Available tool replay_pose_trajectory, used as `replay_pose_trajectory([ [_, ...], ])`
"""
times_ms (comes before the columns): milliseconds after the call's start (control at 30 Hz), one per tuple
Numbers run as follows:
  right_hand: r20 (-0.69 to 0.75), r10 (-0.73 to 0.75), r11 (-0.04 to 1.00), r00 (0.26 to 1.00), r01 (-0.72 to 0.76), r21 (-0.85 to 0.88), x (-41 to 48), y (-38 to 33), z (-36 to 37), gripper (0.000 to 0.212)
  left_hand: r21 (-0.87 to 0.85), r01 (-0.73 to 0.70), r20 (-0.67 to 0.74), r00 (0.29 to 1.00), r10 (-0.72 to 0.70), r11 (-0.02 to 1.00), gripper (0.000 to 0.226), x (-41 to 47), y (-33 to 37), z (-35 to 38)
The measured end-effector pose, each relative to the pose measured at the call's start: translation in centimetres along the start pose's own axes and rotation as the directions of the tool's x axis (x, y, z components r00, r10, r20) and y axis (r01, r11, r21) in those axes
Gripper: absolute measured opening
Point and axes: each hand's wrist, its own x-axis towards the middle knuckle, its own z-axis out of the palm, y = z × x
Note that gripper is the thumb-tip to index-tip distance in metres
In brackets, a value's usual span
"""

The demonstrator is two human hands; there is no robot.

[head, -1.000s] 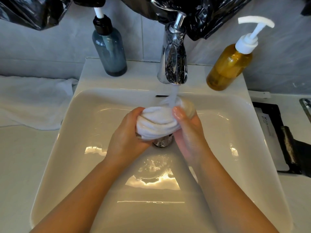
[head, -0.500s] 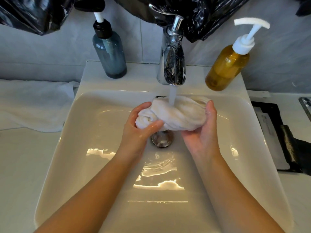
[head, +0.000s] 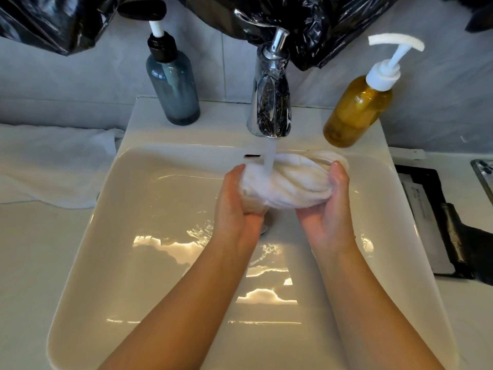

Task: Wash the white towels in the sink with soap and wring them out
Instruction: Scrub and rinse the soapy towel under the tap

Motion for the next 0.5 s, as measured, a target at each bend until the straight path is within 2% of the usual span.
replay_pose_trajectory([
  [67, 0.067, -0.029, 0.998, 0.997, 0.033, -0.053, -0.1, 0.4, 0.3, 0.092, 0.028, -0.002, -0.043, 0.999, 0.004, 1.0, 0.031, 0.1, 0.4, -0.7],
  [167, 0.117, 0.005, 0.997, 0.993, 0.003, -0.075, -0.3, 1.1, 0.9, 0.112, -0.016, -0.022, -0.151, 0.988, 0.02, 1.0, 0.037, 0.0, 1.4, -2.0],
  [233, 0.151, 0.058, 0.995, 0.987, -0.045, -0.088, -0.4, 1.6, 1.1, 0.106, -0.034, -0.066, -0.194, 0.979, 0.058, 0.997, 0.036, -0.2, 2.1, -3.0],
  [333, 0.244, 0.125, 0.99, 0.962, -0.104, -0.098, -0.6, 2.1, 1.3, 0.093, -0.052, -0.1, -0.175, 0.981, 0.089, 0.994, 0.037, -0.6, 2.9, -4.4],
  [400, 0.28, 0.147, 0.988, 0.949, -0.128, -0.086, -0.7, 2.2, 1.5, 0.096, -0.05, -0.101, -0.171, 0.981, 0.091, 0.994, 0.039, -0.7, 3.3, -4.8],
  [500, 0.267, 0.143, 0.989, 0.953, -0.126, -0.083, -0.8, 2.2, 1.5, 0.098, -0.024, -0.077, -0.171, 0.983, 0.072, 0.997, 0.058, -0.7, 3.4, -4.7],
])
